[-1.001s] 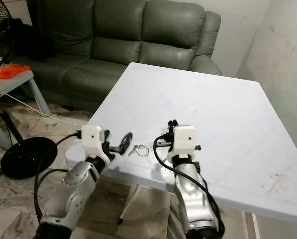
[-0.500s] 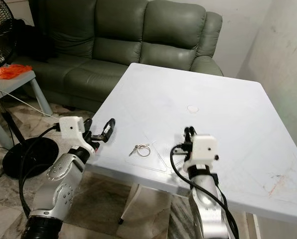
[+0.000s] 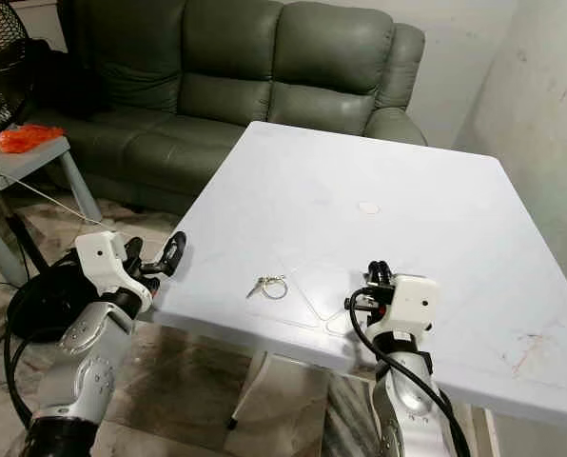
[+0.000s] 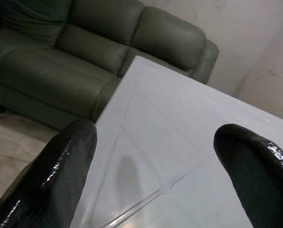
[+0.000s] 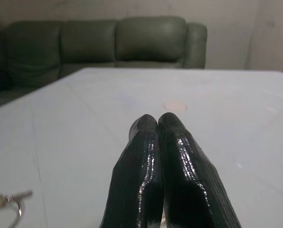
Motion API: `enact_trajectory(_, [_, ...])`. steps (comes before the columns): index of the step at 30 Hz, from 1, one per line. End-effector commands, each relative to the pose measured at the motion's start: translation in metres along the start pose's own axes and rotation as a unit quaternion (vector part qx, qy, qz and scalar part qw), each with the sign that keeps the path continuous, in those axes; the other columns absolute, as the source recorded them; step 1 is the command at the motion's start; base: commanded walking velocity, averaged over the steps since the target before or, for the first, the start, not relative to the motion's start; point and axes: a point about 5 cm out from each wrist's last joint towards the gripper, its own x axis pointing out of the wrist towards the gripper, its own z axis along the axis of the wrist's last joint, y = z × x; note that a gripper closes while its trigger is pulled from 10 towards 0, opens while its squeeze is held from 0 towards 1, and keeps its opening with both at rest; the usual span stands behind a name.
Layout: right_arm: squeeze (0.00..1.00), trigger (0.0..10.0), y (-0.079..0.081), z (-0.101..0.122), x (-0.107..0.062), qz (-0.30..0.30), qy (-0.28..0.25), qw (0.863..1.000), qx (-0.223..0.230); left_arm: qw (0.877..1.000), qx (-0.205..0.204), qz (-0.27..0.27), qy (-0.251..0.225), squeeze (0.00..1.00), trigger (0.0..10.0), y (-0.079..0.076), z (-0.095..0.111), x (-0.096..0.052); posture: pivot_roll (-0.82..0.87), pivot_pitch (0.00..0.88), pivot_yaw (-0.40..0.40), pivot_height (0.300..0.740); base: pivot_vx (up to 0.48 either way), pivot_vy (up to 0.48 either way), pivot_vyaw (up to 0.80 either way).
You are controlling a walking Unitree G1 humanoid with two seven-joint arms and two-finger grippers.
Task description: Hang keys on a hook
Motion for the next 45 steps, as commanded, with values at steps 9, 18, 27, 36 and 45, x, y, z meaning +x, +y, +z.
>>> enact_trajectory(9, [0.0, 10.0, 0.011, 0.003, 0.006, 0.025, 0.0, 1.0, -0.003, 1.0, 0.003, -0.007, -0.007, 0.0, 10.0, 0.001, 0.008, 0.01, 0.0, 0.0, -0.027, 0.74, 0.0, 0.352, 0.0])
enact_trajectory(18, [0.0, 10.0, 0.013, -0.003, 0.007, 0.026, 0.023, 0.999, 0.005, 1.0, 0.002, -0.004, -0.003, 0.0, 10.0, 0.0, 0.007, 0.013, 0.01, 0.0, -0.024, 0.74, 0.0, 0.36, -0.32])
enact_trajectory(27, [0.0, 10.0, 0.016, -0.003, 0.006, 0.036, 0.031, 0.999, 0.004, 1.0, 0.01, -0.021, 0.001, 0.0, 10.0, -0.007, 0.005, 0.018, 0.0, 0.0, -0.031, 0.74, 0.0, 0.0, -0.77])
enact_trajectory(36, [0.0, 10.0, 0.022, -0.006, 0.006, 0.052, 0.038, 0.998, 0.002, 0.999, 0.014, -0.033, 0.002, 0.0, 10.0, -0.014, 0.008, 0.028, 0.02, 0.0, -0.042, 0.74, 0.0, 0.0, -0.77])
enact_trajectory(45, [0.0, 10.0, 0.025, -0.006, 0.007, 0.056, 0.036, 0.998, 0.004, 1.0, 0.006, -0.027, 0.0, 0.0, 10.0, -0.013, 0.009, 0.03, 0.01, 0.0, -0.031, 0.74, 0.0, 0.257, -0.77])
